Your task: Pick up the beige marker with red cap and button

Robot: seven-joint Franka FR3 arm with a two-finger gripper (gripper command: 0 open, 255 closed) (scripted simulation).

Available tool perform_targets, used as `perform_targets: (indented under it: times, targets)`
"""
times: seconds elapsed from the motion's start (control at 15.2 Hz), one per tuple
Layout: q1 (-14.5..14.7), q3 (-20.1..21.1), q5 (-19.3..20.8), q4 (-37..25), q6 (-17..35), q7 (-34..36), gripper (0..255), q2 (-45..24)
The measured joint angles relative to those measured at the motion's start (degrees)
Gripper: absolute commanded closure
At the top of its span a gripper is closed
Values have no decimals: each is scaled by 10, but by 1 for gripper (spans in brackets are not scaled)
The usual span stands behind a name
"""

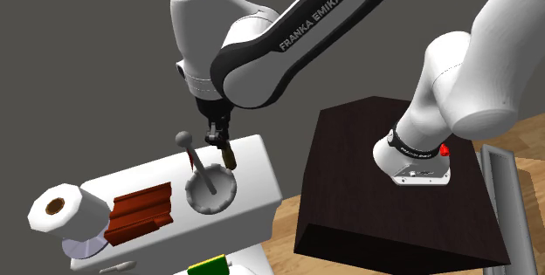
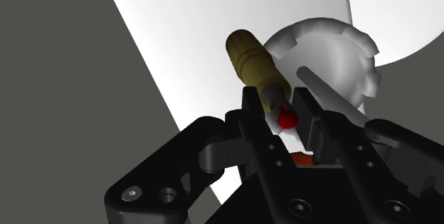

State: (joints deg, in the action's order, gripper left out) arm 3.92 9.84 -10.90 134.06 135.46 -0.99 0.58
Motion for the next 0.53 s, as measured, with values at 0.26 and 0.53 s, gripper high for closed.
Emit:
perform_targets:
  times: [0.26,0.53]
  targets:
    - [0,0,1,-10,-30,4,255,21]
    - [-1,-2,2,-23,-61,7,255,39]
